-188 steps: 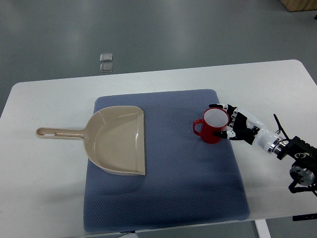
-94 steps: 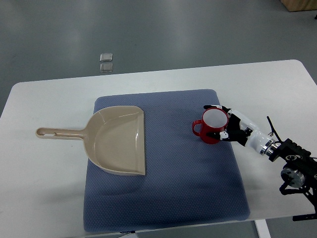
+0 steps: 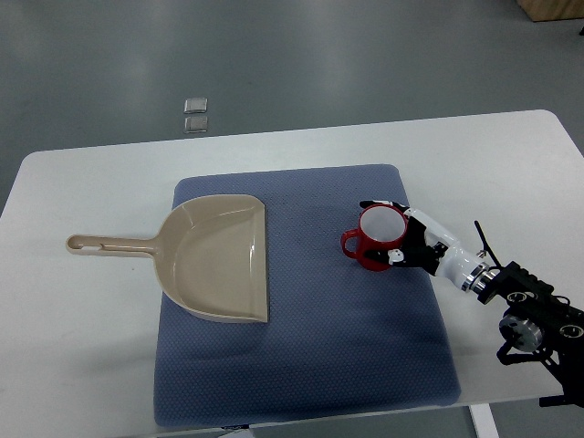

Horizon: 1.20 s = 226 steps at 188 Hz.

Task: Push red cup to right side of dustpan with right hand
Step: 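Push the red mug with the right hand toward the dustpan's edge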

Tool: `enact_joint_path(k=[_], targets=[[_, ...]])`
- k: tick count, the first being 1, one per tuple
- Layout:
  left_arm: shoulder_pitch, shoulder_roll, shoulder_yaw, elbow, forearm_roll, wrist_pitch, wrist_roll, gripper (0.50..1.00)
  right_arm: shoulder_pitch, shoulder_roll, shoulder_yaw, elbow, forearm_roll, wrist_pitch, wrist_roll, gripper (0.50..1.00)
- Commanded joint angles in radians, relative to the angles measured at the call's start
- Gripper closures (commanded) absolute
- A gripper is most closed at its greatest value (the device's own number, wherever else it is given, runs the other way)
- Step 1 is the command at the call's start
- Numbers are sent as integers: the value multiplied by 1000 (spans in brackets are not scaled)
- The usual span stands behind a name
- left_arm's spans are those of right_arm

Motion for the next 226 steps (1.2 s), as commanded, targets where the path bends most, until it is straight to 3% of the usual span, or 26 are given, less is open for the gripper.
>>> enact_joint_path(k=[1, 226], targets=[[0, 0, 0, 0, 0, 0, 0, 500, 2, 12, 0, 1, 0, -9, 0, 566], [0, 0, 0, -1, 0, -1, 0, 500, 60, 169, -94, 1, 0, -134, 0, 570]])
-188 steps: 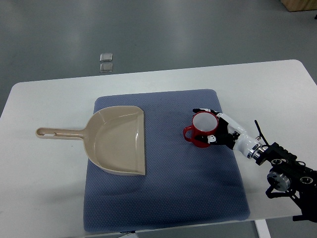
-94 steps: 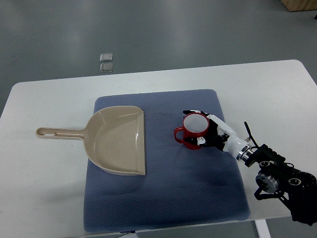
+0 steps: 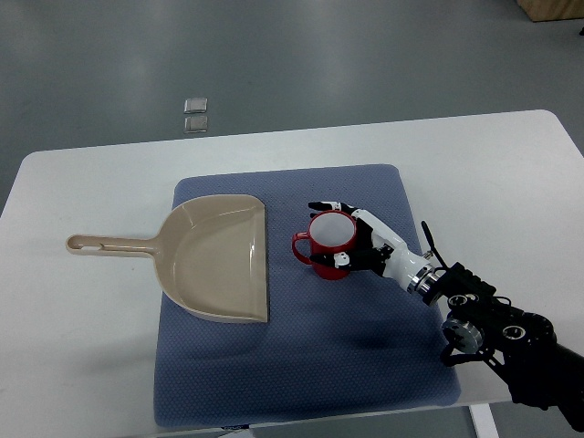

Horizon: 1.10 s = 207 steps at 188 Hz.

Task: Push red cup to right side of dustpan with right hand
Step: 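Push the red mug with the right hand toward the dustpan's edge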

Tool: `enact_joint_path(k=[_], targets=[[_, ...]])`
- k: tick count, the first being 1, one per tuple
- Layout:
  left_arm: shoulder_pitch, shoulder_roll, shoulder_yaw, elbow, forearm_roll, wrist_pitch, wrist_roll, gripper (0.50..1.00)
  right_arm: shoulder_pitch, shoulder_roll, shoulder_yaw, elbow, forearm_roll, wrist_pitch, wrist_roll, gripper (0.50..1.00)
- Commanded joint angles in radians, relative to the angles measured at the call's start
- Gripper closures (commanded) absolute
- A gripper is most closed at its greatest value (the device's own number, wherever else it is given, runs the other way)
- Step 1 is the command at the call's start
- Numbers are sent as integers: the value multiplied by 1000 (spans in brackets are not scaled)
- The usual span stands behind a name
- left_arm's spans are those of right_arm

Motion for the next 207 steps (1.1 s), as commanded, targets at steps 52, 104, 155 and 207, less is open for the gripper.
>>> enact_joint_path(k=[52, 104, 155, 207], targets=[[0, 0, 0, -6, 0, 0, 0, 500, 24, 60, -57, -2, -1, -53, 0, 570], [0, 0, 0, -6, 0, 0, 0, 500, 27, 78, -60, -2, -1, -67, 0, 570], [0, 0, 0, -6, 0, 0, 0, 500, 28, 78, -71, -2, 1, -75, 0, 568], [0, 0, 0, -6, 0, 0, 0, 500, 30, 78, -71, 8, 5, -63, 0, 566]])
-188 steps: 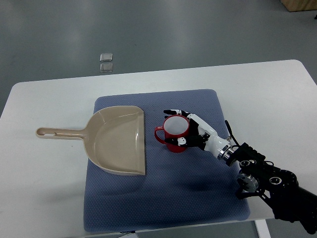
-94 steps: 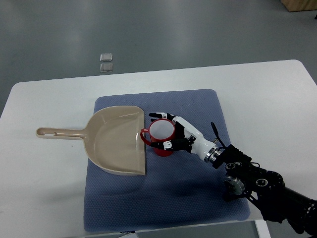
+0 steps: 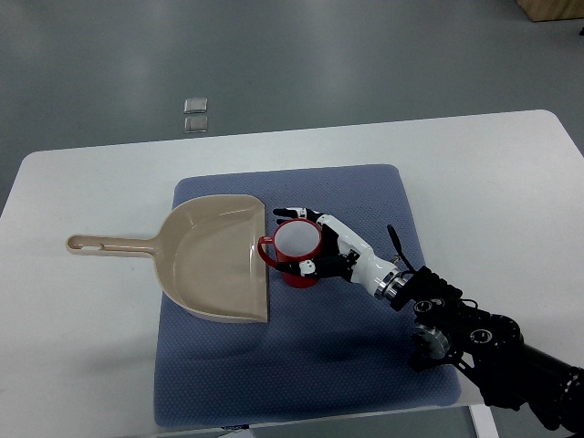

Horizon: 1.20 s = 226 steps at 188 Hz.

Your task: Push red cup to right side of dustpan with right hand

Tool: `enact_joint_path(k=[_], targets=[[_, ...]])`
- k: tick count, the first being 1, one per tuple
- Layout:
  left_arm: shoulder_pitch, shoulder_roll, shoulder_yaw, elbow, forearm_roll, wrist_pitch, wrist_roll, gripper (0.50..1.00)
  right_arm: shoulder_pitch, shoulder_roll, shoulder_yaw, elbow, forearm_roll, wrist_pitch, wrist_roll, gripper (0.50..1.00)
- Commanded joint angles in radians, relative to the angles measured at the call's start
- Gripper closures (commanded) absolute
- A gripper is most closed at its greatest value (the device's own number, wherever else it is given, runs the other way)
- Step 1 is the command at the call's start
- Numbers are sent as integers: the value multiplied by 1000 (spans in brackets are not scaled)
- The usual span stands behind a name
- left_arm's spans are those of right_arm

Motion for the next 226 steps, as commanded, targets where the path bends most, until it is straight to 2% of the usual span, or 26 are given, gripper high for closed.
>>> enact_joint_path(k=[1, 122, 182, 204, 226], targets=[[0, 0, 0, 0, 0, 0, 0, 500, 0, 0, 0, 5, 1, 5, 0, 566], [0, 0, -2, 2, 0, 0, 0, 500, 29, 0, 20, 19, 27, 9, 0, 566], [0, 0, 0, 2, 0, 2, 0, 500, 37, -41, 23, 45, 67, 29, 0, 566], [2, 0, 0, 2, 0, 2, 0, 500, 52, -57, 83, 45, 130, 35, 0, 566], [0, 0, 0, 2, 0, 0, 0, 500, 69, -100, 141, 45, 289, 74, 0, 566]])
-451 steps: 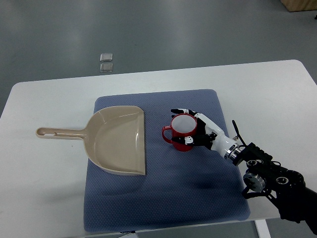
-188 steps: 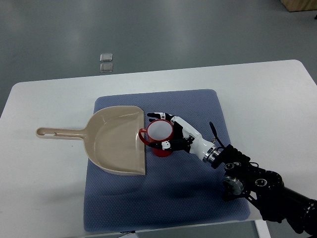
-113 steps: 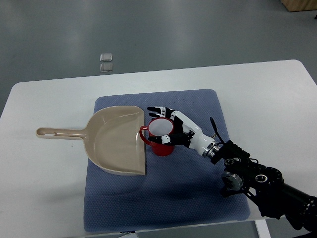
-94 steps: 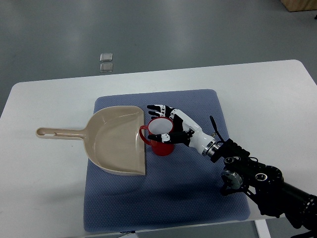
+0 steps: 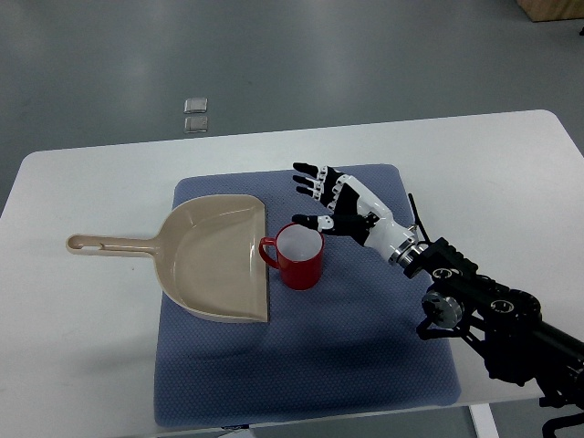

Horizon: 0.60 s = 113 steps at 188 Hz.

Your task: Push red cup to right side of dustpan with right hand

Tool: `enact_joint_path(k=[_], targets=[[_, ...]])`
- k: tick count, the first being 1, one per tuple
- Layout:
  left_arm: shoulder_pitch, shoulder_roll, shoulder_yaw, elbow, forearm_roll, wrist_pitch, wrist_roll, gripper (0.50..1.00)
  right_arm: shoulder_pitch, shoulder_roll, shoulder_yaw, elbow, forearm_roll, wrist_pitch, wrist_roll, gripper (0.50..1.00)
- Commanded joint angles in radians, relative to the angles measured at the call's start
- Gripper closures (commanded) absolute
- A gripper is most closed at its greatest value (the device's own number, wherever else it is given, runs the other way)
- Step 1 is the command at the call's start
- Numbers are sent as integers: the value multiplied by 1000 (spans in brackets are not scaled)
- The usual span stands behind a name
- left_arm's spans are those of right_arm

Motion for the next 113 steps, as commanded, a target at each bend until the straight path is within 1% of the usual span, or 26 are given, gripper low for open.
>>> enact_joint_path(k=[1, 9, 21, 26, 27, 28, 29, 32, 33, 34, 35, 38, 39, 41, 43, 45, 46, 47, 48, 49, 50, 53, 59, 77, 97, 113], targets=[[0, 0, 1, 0, 0, -1, 0, 500, 16, -34, 45, 0, 125, 29, 0, 566], [0, 0, 1, 0, 0, -1, 0, 500, 29, -54, 61, 0, 191, 35, 0, 566], [0, 0, 1, 0, 0, 0, 0, 500, 48, -86, 81, -2, 303, 44, -79, 566], [0, 0, 1, 0, 0, 0, 0, 500, 57, -103, 86, -2, 367, 57, -128, 566], [0, 0, 1, 0, 0, 0, 0, 500, 57, -103, 86, -2, 367, 57, -128, 566], [0, 0, 1, 0, 0, 0, 0, 500, 62, -109, 86, -2, 390, 63, -146, 566], [0, 0, 1, 0, 0, 0, 0, 500, 62, -109, 86, -2, 390, 63, -146, 566], [0, 0, 1, -2, 0, 0, 0, 500, 69, -119, 86, -2, 432, 78, -186, 566], [0, 0, 1, -2, 0, 0, 0, 500, 69, -119, 86, -2, 432, 78, -186, 566], [0, 0, 1, 0, 0, -1, 0, 500, 72, -126, 85, -3, 453, 86, -207, 566], [0, 0, 1, 0, 0, -1, 0, 500, 72, -126, 85, -3, 453, 86, -207, 566], [0, 0, 1, 0, 0, 0, 0, 500, 79, -135, 85, -6, 493, 100, -249, 566], [0, 0, 1, 0, 0, 0, 0, 500, 79, -135, 85, -6, 493, 100, -249, 566], [0, 0, 1, 0, 0, -1, 0, 500, 82, -139, 83, -8, 513, 106, -270, 566], [0, 0, 1, 0, 0, 0, 2, 500, 86, -147, 83, -9, 551, 118, -312, 566], [0, 0, 1, 0, 0, 0, 0, 500, 89, -152, 81, -9, 568, 124, -331, 564], [0, 0, 1, 0, 0, 0, 0, 500, 89, -152, 81, -9, 568, 124, -332, 564], [0, 0, 1, 0, 0, 0, 0, 500, 91, -155, 81, -9, 583, 129, -350, 566], [0, 0, 1, 0, 0, 0, 0, 500, 91, -155, 81, -9, 584, 129, -350, 566], [0, 0, 1, 0, 0, 0, 0, 500, 91, -159, 80, -11, 599, 133, -368, 566], [0, 0, 1, 0, 0, 0, 0, 500, 91, -159, 80, -11, 599, 133, -369, 566], [0, 0, 1, 0, 0, 0, 0, 500, 92, -167, 77, -11, 629, 149, -401, 566], [0, 0, 1, -2, 0, -1, 0, 500, 92, -179, 72, -11, 662, 172, -437, 566], [0, 0, 1, 0, 0, 0, 0, 500, 92, -198, 68, -17, 709, 222, -500, 566], [0, 0, 1, -2, 0, -1, 0, 500, 91, -199, 66, -25, 711, 238, -520, 566], [0, 0, 1, -2, 0, -1, 0, 500, 89, -199, 66, -28, 702, 236, -520, 566]])
